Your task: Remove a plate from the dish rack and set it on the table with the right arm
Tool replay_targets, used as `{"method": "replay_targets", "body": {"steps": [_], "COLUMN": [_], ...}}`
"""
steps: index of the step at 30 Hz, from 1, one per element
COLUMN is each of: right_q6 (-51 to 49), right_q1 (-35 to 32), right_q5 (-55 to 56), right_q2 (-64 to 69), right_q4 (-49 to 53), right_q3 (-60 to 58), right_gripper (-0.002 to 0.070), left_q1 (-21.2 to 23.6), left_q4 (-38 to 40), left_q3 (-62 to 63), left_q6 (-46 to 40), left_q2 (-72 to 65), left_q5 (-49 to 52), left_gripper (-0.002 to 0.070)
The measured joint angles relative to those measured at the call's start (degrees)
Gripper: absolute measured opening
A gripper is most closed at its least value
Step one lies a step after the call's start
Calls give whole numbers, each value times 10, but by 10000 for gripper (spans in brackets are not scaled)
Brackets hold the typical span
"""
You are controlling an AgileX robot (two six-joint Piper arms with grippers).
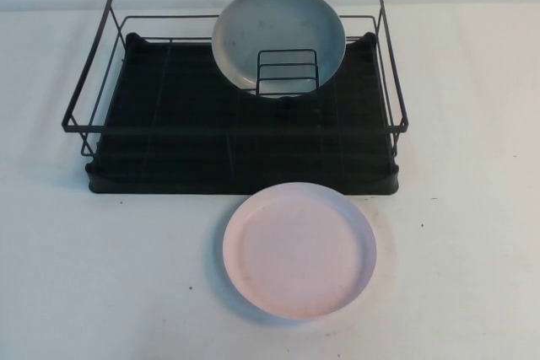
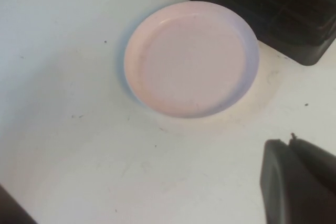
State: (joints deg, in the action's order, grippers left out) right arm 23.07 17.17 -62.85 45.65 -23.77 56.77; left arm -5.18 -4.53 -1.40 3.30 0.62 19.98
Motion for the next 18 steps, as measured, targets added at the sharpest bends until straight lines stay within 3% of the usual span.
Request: {"method": "replay_targets", "body": {"steps": [4, 8, 18], "right_q6": [0, 4, 48], "right_q1": [0, -2, -109], "right_q5": [13, 98, 493], "right_q2": [-5, -14, -190], "right_q4": [7, 14, 0], "right_q3": [-13, -74, -392], "right_gripper": [-18, -18, -18], "left_q1": [0, 0, 0], "left_q4": [0, 0, 0], "left_q3": [0, 0, 0], "left_q6": [0, 0, 0], "left_q2": [0, 0, 0], "left_q5": [0, 0, 0], "left_gripper": [-4, -4, -4]}}
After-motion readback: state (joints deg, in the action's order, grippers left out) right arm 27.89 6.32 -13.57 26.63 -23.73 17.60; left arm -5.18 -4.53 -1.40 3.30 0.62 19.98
